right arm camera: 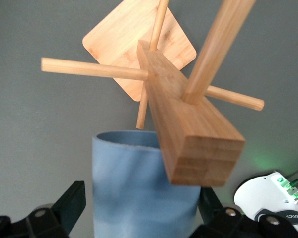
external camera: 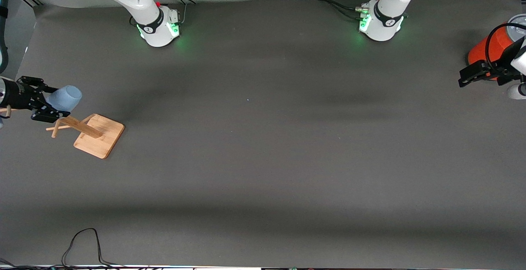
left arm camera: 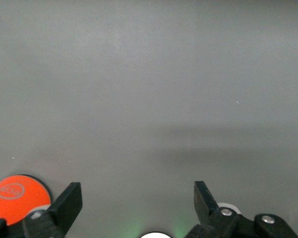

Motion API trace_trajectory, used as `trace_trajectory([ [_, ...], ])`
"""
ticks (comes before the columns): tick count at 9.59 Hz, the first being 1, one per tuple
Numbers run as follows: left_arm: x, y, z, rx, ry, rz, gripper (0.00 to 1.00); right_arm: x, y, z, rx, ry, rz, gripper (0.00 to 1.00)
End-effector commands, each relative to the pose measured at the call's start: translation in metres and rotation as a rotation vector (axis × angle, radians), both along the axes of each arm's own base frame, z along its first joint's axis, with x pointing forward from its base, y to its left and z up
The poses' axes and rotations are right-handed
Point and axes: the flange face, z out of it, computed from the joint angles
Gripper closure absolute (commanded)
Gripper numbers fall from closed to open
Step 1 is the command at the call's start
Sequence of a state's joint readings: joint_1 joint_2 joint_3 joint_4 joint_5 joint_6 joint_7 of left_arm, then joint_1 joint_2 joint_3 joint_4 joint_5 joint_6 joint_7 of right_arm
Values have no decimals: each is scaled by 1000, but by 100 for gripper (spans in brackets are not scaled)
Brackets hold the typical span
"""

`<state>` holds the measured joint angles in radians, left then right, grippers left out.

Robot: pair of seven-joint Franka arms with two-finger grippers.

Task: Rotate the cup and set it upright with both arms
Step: 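Close the right gripper on the blue cup and lift it off the peg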

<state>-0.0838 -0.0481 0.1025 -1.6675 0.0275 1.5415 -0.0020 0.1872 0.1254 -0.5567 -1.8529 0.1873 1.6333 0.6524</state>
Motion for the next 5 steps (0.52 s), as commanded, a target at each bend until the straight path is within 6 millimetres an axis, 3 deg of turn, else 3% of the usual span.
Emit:
trace_trajectory([
  [1, -1, 1, 1, -3, 11, -14, 0, -1, -2, -1, 33, -32, 30, 23],
  [2, -1, 1, 1, -3, 11, -14, 0, -1, -2, -1, 36, -35, 39, 38],
  [5, -1, 1, 1, -3, 10, -14, 0, -1, -2, 11, 38, -44, 42, 45],
])
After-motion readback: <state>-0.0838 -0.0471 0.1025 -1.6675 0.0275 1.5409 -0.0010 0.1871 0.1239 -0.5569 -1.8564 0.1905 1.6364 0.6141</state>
